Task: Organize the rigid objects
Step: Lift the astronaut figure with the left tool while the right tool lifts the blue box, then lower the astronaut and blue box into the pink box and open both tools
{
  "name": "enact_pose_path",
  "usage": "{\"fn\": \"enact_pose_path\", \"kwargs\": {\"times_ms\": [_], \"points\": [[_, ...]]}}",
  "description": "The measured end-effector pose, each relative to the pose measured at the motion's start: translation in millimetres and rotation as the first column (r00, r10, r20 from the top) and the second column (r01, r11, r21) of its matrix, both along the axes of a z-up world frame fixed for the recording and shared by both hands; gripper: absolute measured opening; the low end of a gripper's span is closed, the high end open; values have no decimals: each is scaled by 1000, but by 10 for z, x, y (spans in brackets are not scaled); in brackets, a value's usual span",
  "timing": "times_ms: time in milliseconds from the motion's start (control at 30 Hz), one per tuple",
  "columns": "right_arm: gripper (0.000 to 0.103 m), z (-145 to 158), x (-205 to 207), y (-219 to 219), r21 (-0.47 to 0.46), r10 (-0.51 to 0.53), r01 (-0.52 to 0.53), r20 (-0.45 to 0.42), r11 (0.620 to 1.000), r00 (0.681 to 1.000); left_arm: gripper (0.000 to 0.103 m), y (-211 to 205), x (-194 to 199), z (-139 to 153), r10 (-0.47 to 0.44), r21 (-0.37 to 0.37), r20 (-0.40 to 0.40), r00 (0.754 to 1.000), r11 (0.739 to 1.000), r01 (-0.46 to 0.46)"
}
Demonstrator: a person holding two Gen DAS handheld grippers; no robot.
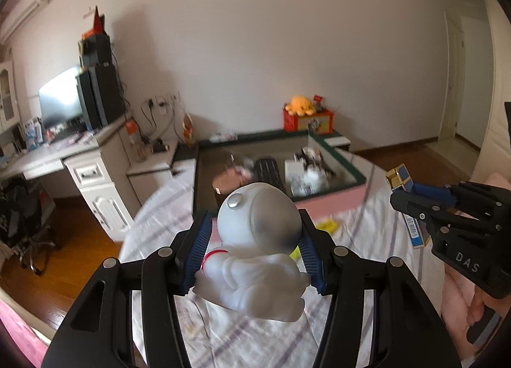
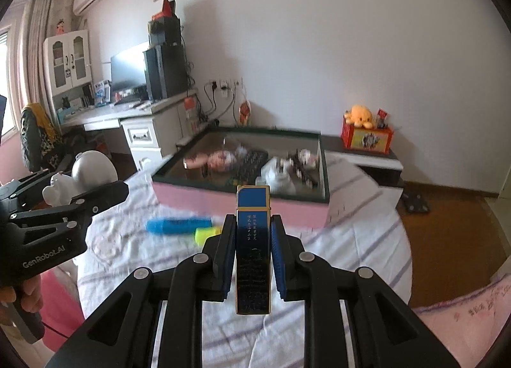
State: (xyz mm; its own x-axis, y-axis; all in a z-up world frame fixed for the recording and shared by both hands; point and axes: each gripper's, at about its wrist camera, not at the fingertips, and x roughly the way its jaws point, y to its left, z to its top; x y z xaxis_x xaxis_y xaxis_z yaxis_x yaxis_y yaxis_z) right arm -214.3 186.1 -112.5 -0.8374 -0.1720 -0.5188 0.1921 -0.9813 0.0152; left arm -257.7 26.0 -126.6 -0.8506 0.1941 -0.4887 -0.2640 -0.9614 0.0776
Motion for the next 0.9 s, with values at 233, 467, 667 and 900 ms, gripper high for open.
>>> {"fn": "enact_pose_path", "kwargs": {"times_ms": [233,467,667,900], "points": [[21,381,-154,-47,13,12,-11,-85,1000,996,54,30,-170,353,7,-13,-77,997,1000,-8],[21,508,-455,-71,45,24,-20,-102,999,995,54,144,-512,485,-12,-49,-95,995,999,8],[21,441,-924,-60,63,38,-34,-57,997,998,54,237,-1038,475,-33,-96,-58,998,995,27],[21,175,-1632,-75,91,46,-50,48,995,998,54,403,-1782,233,-67,-160,50,996,984,74]]}}
